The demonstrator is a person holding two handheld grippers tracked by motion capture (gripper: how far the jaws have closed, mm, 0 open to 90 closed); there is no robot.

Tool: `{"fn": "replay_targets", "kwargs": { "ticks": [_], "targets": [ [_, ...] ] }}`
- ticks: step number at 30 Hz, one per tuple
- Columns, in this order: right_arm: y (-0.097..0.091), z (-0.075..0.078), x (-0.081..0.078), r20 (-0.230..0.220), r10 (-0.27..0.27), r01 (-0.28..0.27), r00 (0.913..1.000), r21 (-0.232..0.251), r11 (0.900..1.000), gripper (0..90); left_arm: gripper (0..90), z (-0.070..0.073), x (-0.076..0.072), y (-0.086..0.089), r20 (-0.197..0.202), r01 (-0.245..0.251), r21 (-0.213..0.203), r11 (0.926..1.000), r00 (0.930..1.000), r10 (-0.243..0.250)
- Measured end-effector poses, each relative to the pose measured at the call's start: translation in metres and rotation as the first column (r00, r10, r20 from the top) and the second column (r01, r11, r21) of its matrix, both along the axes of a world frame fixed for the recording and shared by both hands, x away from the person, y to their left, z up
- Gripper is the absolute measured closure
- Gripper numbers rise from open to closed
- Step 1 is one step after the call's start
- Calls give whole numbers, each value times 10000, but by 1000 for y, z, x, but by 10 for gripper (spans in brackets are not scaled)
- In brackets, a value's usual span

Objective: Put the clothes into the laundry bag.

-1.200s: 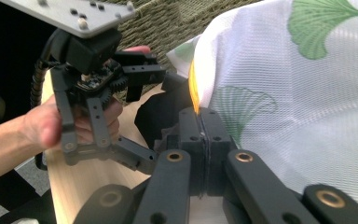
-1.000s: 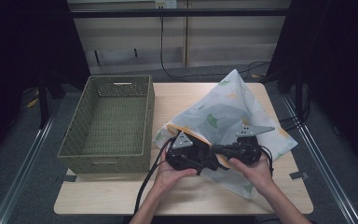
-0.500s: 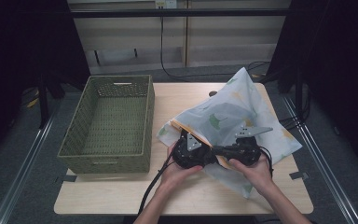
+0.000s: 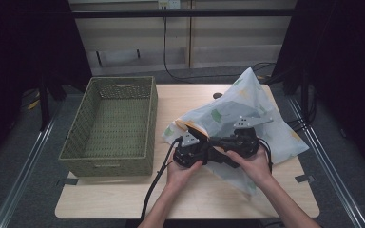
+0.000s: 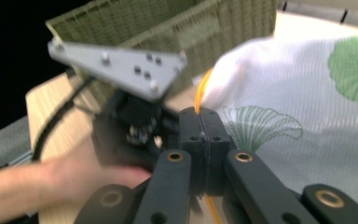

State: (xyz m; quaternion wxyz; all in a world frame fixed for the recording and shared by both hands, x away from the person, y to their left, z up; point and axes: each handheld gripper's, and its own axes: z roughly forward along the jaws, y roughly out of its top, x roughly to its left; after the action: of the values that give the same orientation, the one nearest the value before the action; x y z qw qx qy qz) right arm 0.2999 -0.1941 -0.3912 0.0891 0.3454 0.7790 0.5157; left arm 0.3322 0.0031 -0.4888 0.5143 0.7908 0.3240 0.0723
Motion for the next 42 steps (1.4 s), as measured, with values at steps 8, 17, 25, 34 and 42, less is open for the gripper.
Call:
{"fn": "replay_targets", "kwargs": {
  "ticks": [8,17,25,34,42],
  "targets": [
    [14,62,-18,1116,874,-989,9899,1027,9898,900,765,51,-14,-4,1218,-489,-1280,9906,9904,646],
    [1,82,-42,1451,1138,-1455,9828,2308,9621,900,766,77,-12,1,2127,-1302,-1466,9806,9640,1598],
    [-22,24,-40,-225,567,-515,9981,1856,9813,900,756,10,8,5,848,-1492,4,9888,9852,1487],
    [-30,-23,-34,-1256,164,-56,9919,861,9963,900,606,-6,6,1,748,-1045,1372,9850,9927,949],
    [-36,-26,-29,-1230,-84,196,9924,896,9958,899,174,17,-14,31,811,88,883,9961,9966,-160]
  ]
}}
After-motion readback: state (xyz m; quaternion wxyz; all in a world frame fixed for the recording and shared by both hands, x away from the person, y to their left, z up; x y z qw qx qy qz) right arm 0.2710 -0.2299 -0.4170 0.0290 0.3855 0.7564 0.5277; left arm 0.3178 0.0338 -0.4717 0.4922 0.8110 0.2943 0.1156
